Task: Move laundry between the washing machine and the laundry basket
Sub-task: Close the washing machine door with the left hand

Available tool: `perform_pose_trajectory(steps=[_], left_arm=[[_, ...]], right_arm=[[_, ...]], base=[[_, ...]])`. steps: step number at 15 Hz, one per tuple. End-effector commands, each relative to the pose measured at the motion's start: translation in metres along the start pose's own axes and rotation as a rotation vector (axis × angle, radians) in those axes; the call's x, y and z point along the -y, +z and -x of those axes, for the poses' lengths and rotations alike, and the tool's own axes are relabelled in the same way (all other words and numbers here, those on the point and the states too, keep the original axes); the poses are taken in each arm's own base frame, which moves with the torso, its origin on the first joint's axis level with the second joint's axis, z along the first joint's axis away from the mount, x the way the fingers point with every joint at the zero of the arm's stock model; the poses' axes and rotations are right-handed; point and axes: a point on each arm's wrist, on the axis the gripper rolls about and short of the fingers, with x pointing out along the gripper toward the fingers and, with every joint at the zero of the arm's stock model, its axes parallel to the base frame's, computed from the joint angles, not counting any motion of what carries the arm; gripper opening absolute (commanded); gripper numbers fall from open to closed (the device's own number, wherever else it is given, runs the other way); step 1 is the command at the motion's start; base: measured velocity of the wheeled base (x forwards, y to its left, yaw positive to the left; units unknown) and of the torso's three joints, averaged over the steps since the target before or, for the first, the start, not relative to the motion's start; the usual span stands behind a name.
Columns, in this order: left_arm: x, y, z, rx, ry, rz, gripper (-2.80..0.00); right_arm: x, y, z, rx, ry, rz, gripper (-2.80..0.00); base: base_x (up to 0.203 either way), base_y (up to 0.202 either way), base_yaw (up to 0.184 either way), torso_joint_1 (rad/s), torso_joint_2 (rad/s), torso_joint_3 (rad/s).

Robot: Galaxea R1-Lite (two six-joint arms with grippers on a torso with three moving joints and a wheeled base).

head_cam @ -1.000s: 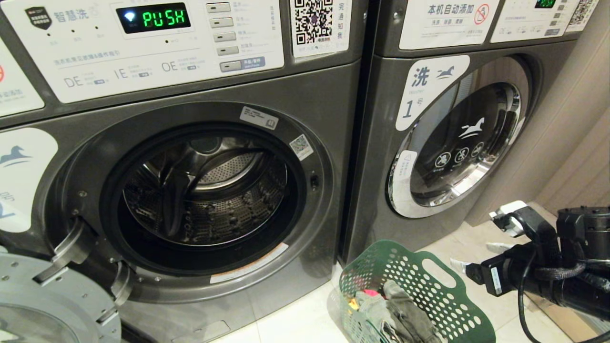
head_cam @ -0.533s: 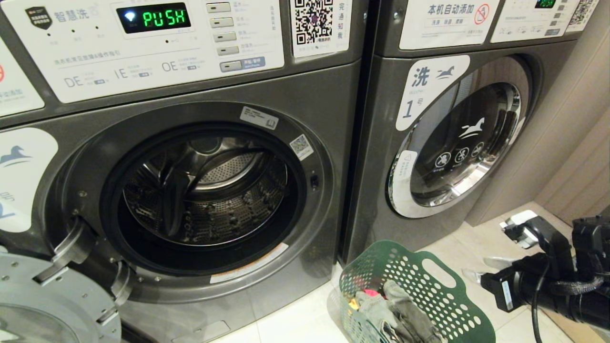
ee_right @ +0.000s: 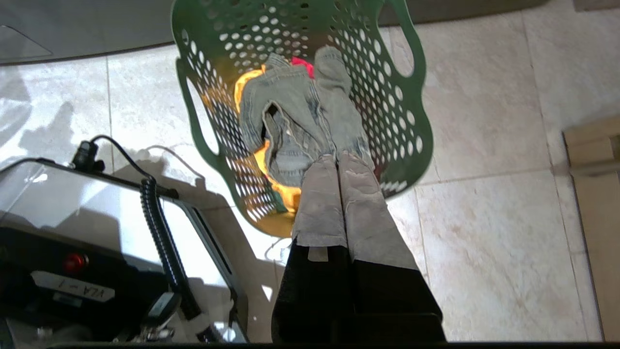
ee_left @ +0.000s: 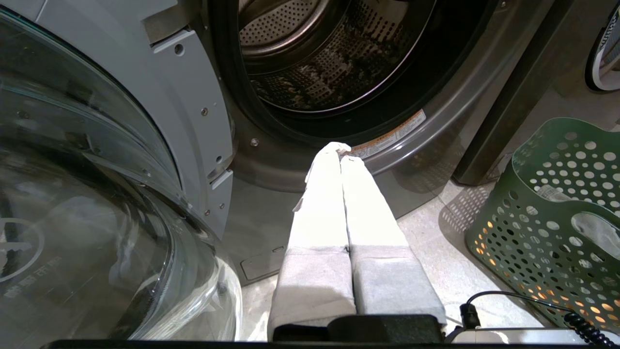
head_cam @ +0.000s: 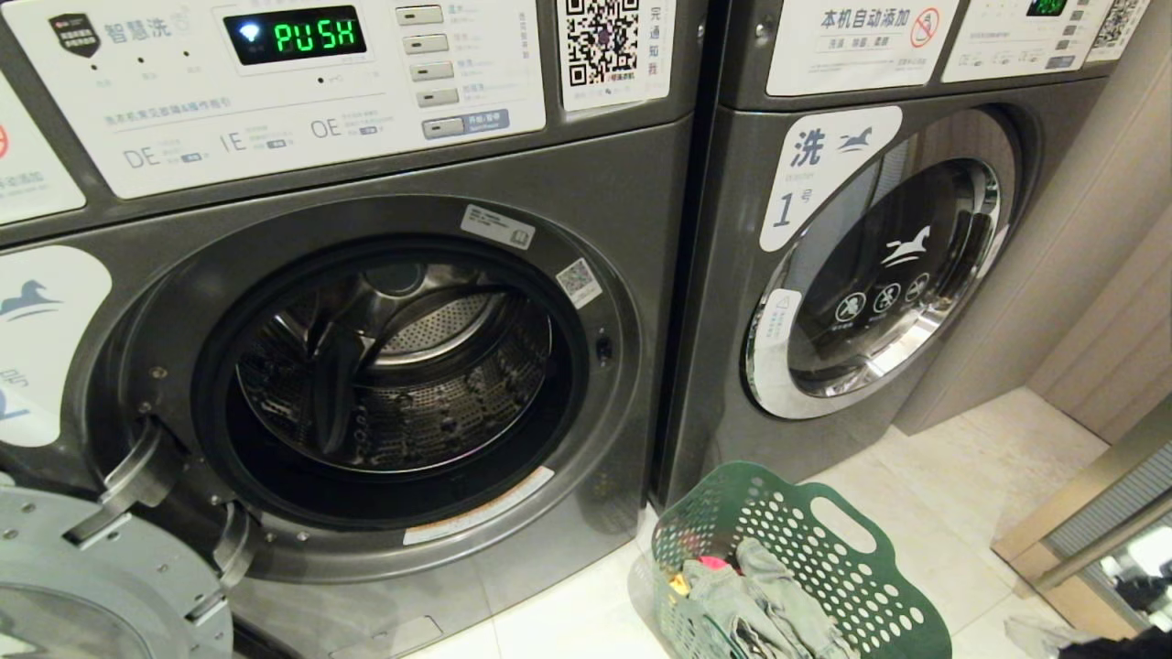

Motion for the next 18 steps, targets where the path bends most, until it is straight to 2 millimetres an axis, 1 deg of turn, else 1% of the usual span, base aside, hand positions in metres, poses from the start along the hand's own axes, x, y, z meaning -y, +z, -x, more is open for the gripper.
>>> perform_pose_trajectory(steps=[1, 2, 4, 7, 9, 10, 13, 18], left_arm=[[0.0, 0.0, 0.0, 0.0, 0.0, 0.0, -2.8], [0.0, 0.0, 0.0, 0.0, 0.0, 0.0, -2.8], [0.0, 0.0, 0.0, -0.002, 0.0, 0.0, -2.8], [0.0, 0.0, 0.0, 0.0, 0.0, 0.0, -2.8], [0.0, 0.0, 0.0, 0.0, 0.0, 0.0, -2.8], [0.0, 0.0, 0.0, 0.0, 0.0, 0.0, -2.8], [0.0, 0.0, 0.0, 0.0, 0.0, 0.0, -2.8], [0.0, 0.0, 0.0, -0.001, 0.0, 0.0, -2.8]], right_arm=[[-0.006, -0.027, 0.036, 0.088, -0.042, -0.001, -2.8], [-0.008, -0.039, 0.047, 0.098, -0.057, -0.004, -2.8], [-0.012, -0.056, 0.062, 0.152, -0.087, 0.003, -2.8], [-0.017, -0.074, 0.08, 0.354, -0.164, 0.019, -2.8], [-0.02, -0.083, 0.087, 0.479, -0.204, 0.027, -2.8], [-0.021, -0.084, 0.088, 0.516, -0.216, 0.02, -2.8], [-0.021, -0.085, 0.086, 0.523, -0.203, -0.09, -2.8], [-0.021, -0.086, 0.086, 0.521, -0.204, -0.086, -2.8]], base=[[0.0, 0.0, 0.0, 0.0, 0.0, 0.0], [0.0, 0.0, 0.0, 0.0, 0.0, 0.0], [0.0, 0.0, 0.0, 0.0, 0.0, 0.0], [0.0, 0.0, 0.0, 0.0, 0.0, 0.0], [0.0, 0.0, 0.0, 0.0, 0.0, 0.0], [0.0, 0.0, 0.0, 0.0, 0.0, 0.0], [0.0, 0.0, 0.0, 0.0, 0.0, 0.0], [0.0, 0.0, 0.0, 0.0, 0.0, 0.0]])
